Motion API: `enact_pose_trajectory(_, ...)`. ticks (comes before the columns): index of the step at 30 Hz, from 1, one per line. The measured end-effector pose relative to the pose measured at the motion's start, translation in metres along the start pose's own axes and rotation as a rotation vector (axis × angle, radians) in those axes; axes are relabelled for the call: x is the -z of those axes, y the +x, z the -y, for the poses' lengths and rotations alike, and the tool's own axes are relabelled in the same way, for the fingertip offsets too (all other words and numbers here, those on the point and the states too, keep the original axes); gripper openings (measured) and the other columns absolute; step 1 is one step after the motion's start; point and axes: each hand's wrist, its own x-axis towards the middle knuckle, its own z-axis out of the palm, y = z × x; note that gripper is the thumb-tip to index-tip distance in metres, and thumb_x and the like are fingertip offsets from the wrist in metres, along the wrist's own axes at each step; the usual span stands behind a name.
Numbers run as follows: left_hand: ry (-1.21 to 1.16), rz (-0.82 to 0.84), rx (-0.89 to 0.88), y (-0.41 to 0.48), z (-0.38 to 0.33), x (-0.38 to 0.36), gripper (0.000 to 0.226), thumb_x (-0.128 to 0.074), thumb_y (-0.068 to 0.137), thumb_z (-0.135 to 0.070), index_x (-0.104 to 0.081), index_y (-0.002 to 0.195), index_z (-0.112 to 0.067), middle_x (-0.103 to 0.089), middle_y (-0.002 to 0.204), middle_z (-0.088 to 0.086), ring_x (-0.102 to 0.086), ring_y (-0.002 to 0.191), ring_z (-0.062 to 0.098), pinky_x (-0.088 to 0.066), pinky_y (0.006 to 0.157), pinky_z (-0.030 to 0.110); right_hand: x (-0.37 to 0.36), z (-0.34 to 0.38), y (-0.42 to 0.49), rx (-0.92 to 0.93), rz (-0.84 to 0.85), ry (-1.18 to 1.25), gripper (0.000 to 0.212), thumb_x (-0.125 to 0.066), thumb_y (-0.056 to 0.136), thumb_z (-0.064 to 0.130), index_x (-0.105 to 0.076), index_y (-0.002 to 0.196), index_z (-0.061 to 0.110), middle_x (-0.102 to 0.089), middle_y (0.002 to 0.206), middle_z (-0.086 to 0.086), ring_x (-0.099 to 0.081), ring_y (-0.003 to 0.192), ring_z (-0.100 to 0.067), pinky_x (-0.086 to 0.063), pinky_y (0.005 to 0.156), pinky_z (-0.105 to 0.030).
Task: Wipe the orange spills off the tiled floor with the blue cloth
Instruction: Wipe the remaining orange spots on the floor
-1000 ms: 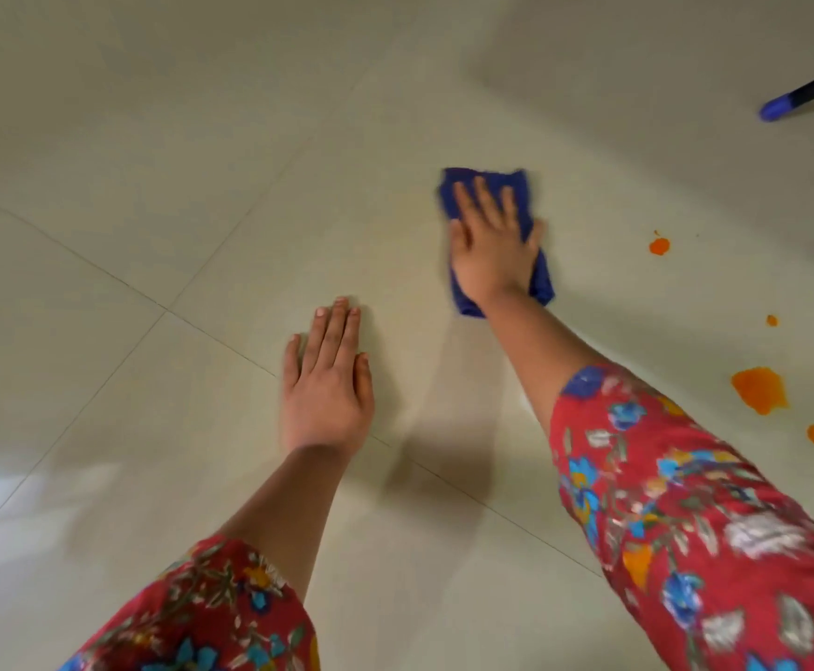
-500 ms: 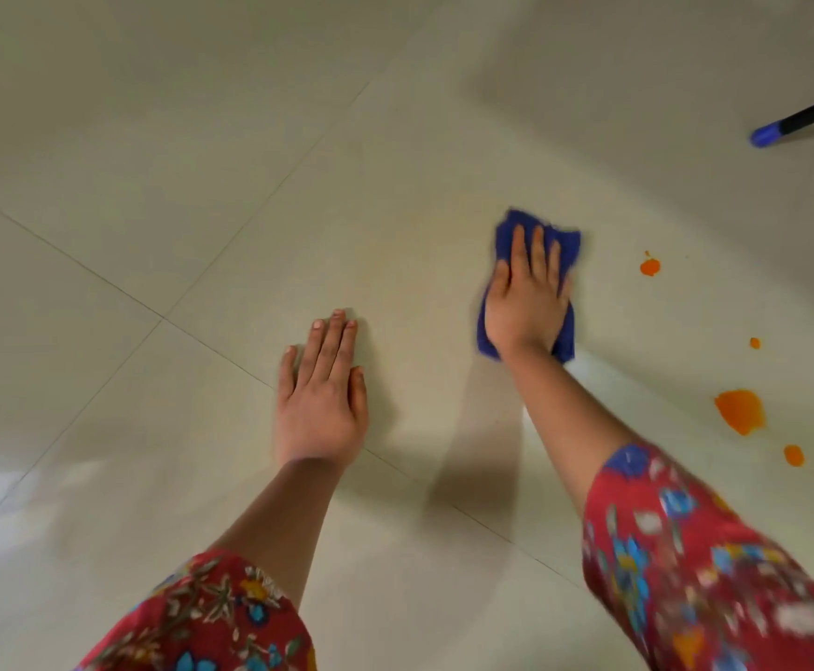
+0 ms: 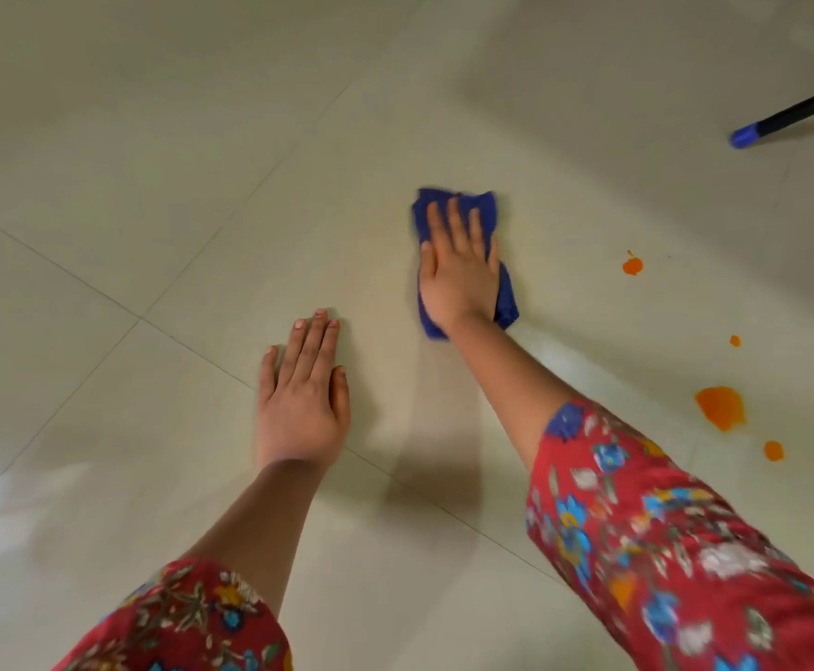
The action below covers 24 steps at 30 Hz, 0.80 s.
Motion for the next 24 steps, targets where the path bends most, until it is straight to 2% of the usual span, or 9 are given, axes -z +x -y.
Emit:
enact_pose_trajectory(4, -0.011, 0.003, 0.007, 0.001, 0.000, 0.002, 0.055, -0.025, 0.098, -0.030, -0.019, 0.153, -0.024, -0.014, 0.160, -0.010, -0.005, 0.148, 0.006, -0.006, 0.120, 0.035, 0.004, -0.040, -0.121, 0.495, 0.112, -0.075, 0.051, -0.026, 0.101, 0.038, -0.026, 0.151, 0.033, -0.021, 0.160, 0.008, -0.014, 0.149, -0.016, -0.013, 0.119, -0.039)
enact_pose_trajectory(6, -0.018, 0.004, 0.009, 0.000, -0.001, 0.002, 0.056, -0.023, 0.098, -0.030, -0.018, 0.153, -0.024, -0.013, 0.160, -0.011, -0.004, 0.148, 0.006, -0.005, 0.120, 0.035, 0.014, -0.088, -0.133, 0.420, 0.122, -0.074, 0.050, -0.026, 0.100, 0.038, -0.027, 0.150, 0.034, -0.023, 0.159, 0.008, -0.016, 0.148, -0.016, -0.018, 0.118, -0.044)
enact_pose_trajectory(8, -0.011, 0.008, 0.003, -0.001, -0.002, 0.002, 0.056, -0.022, 0.098, -0.030, -0.016, 0.154, -0.024, -0.010, 0.160, -0.012, -0.001, 0.148, 0.006, -0.002, 0.120, 0.034, 0.022, -0.119, -0.107, 0.173, 0.062, -0.102, 0.053, -0.022, 0.098, 0.039, -0.026, 0.150, 0.032, -0.024, 0.159, 0.006, -0.017, 0.148, -0.019, -0.020, 0.117, -0.049)
enact_pose_trajectory(11, -0.006, 0.000, 0.004, 0.000, 0.000, 0.001, 0.056, -0.022, 0.098, -0.030, -0.015, 0.154, -0.024, -0.009, 0.160, -0.012, -0.001, 0.148, 0.006, 0.000, 0.120, 0.033, 0.021, -0.097, -0.063, -0.045, 0.000, -0.099, 0.059, -0.015, 0.094, 0.042, -0.024, 0.152, 0.031, -0.020, 0.161, 0.004, -0.013, 0.149, -0.021, -0.016, 0.118, -0.047)
enact_pose_trajectory(13, -0.006, -0.002, 0.006, -0.001, 0.000, 0.001, 0.056, -0.023, 0.098, -0.030, -0.016, 0.154, -0.023, -0.010, 0.160, -0.011, -0.003, 0.148, 0.006, -0.002, 0.120, 0.033, 0.010, -0.061, -0.087, 0.103, 0.023, -0.093, 0.059, -0.020, 0.094, 0.039, -0.028, 0.151, 0.028, -0.024, 0.160, 0.001, -0.018, 0.148, -0.025, -0.022, 0.116, -0.050)
enact_pose_trajectory(15, -0.022, -0.003, 0.001, 0.000, 0.000, 0.002, 0.056, -0.024, 0.097, -0.030, -0.019, 0.153, -0.023, -0.013, 0.160, -0.010, -0.006, 0.148, 0.007, -0.005, 0.120, 0.035, 0.003, -0.050, -0.157, 0.431, 0.114, -0.114, 0.054, -0.025, 0.098, 0.038, -0.026, 0.151, 0.030, -0.022, 0.160, 0.003, -0.017, 0.148, -0.023, -0.018, 0.117, -0.046)
enact_pose_trajectory(18, -0.025, 0.001, -0.003, 0.000, 0.001, 0.001, 0.056, -0.024, 0.098, -0.030, -0.018, 0.153, -0.023, -0.013, 0.160, -0.010, -0.005, 0.148, 0.007, -0.006, 0.121, 0.037, 0.015, -0.097, -0.226, 0.681, 0.234, -0.146, 0.054, -0.029, 0.100, 0.040, -0.017, 0.152, 0.036, -0.018, 0.161, 0.008, -0.010, 0.149, -0.018, -0.010, 0.118, -0.041)
enact_pose_trajectory(21, -0.020, 0.000, 0.004, -0.002, 0.001, 0.000, 0.056, -0.023, 0.099, -0.030, -0.016, 0.154, -0.024, -0.010, 0.160, -0.011, -0.003, 0.148, 0.006, -0.005, 0.121, 0.036, 0.027, -0.154, -0.189, 0.423, 0.176, -0.176, 0.055, -0.024, 0.099, 0.040, -0.010, 0.153, 0.036, -0.019, 0.160, 0.005, -0.012, 0.149, -0.019, -0.019, 0.115, -0.049)
enact_pose_trajectory(24, -0.021, -0.002, -0.002, 0.000, 0.001, -0.001, 0.056, -0.024, 0.099, -0.029, -0.015, 0.154, -0.024, -0.010, 0.160, -0.011, -0.003, 0.148, 0.006, -0.006, 0.121, 0.037, 0.028, -0.136, -0.122, 0.067, 0.081, -0.133, 0.055, -0.015, 0.098, 0.042, -0.014, 0.153, 0.032, -0.017, 0.161, 0.004, -0.010, 0.149, -0.020, -0.017, 0.118, -0.051)
